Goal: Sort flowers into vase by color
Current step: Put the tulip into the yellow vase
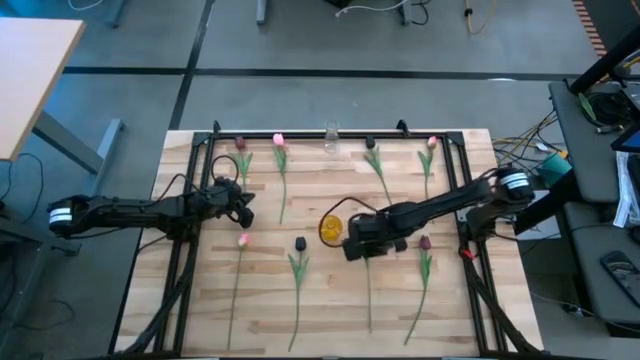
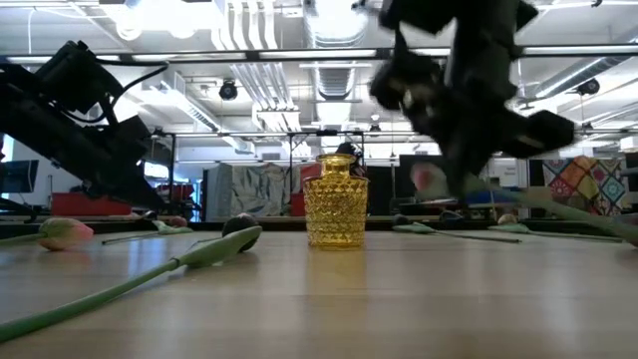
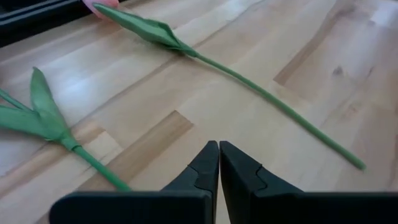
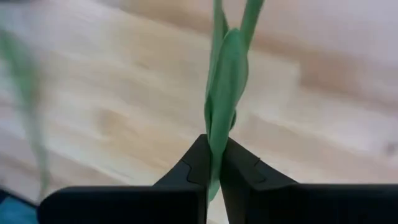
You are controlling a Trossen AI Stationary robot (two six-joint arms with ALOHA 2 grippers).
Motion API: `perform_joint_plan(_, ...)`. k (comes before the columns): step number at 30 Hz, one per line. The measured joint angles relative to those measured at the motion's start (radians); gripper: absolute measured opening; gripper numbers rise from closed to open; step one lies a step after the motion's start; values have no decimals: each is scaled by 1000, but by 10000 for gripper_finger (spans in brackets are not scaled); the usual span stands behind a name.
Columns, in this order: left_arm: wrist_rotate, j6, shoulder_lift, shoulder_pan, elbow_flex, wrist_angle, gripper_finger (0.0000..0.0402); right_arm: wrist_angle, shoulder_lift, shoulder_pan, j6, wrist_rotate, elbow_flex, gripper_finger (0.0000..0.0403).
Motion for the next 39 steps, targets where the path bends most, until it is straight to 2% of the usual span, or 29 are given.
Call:
perform_joint_plan(5, 11, -41, -3, 0, 0, 5, 0, 22, -94, -12, -260, 206, 59, 16)
perform_joint_plan(11, 10, -88, -7, 0, 0, 19, 0, 207, -202, -39, -643, 380, 124, 15)
perform_joint_plan(16, 9, -132, -9, 0, 0, 27, 0, 376, -257, -64, -917, 461, 126, 13)
perform_joint_plan(21, 9, -162, -10, 0, 0, 28, 0, 445, -268, -97, -1122, 497, 126, 13)
perform_joint_plan(29, 9, -180, -9, 0, 0, 27, 0, 452, -266, -119, -1217, 494, 126, 13)
perform_joint_plan(39, 8, -183, -7, 0, 0, 26, 0, 449, -290, -118, -1174, 494, 126, 13)
